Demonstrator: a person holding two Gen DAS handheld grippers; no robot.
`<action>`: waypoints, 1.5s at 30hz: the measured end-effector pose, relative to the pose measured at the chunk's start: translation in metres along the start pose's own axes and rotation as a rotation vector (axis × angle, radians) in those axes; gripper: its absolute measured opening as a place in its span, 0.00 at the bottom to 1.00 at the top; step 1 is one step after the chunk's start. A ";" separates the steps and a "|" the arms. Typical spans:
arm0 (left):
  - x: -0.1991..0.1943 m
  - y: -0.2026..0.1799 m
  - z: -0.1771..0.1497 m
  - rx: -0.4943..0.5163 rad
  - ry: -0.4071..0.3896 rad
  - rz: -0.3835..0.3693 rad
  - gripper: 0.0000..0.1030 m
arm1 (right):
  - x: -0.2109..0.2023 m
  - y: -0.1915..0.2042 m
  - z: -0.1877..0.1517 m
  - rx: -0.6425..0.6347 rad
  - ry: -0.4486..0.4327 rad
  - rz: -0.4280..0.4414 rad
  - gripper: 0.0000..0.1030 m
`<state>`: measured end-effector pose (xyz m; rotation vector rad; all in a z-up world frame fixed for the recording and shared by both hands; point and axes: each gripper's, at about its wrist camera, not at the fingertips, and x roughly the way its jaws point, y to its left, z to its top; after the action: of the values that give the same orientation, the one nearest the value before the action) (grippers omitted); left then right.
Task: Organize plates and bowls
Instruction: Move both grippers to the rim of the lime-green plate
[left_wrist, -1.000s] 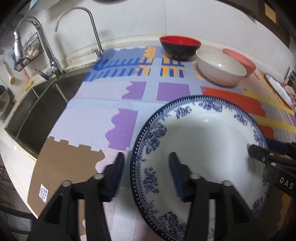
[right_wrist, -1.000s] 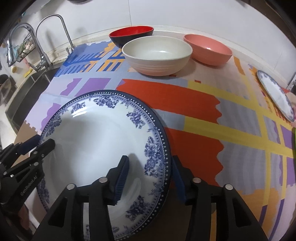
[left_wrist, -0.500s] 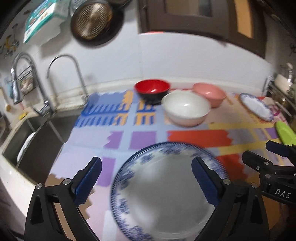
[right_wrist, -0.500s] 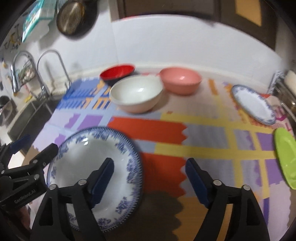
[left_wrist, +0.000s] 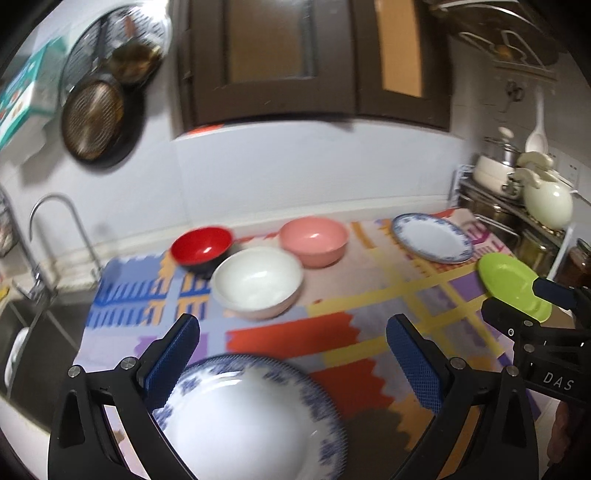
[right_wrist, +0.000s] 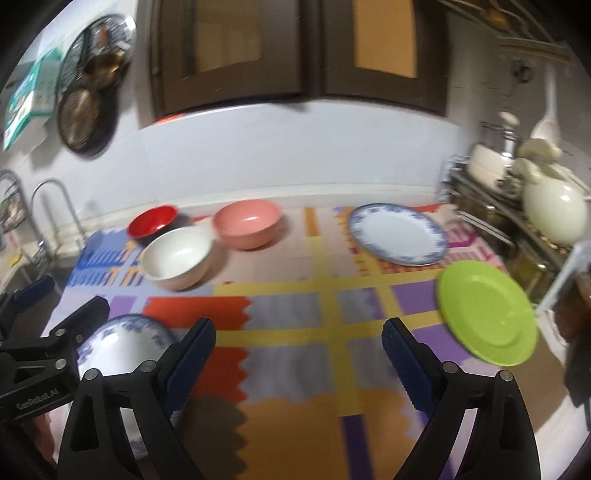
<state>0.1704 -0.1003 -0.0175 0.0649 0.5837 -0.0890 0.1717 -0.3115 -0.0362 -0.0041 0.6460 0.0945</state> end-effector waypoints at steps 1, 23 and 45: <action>0.000 -0.007 0.004 0.008 -0.012 -0.014 1.00 | -0.003 -0.007 0.000 0.008 -0.008 -0.014 0.90; 0.034 -0.158 0.078 0.198 -0.097 -0.301 1.00 | -0.033 -0.151 0.013 0.258 -0.153 -0.322 0.90; 0.149 -0.295 0.067 0.336 0.059 -0.428 0.91 | 0.036 -0.276 -0.021 0.446 -0.031 -0.522 0.90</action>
<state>0.3010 -0.4087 -0.0544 0.2696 0.6300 -0.6027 0.2117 -0.5842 -0.0819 0.2566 0.6066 -0.5531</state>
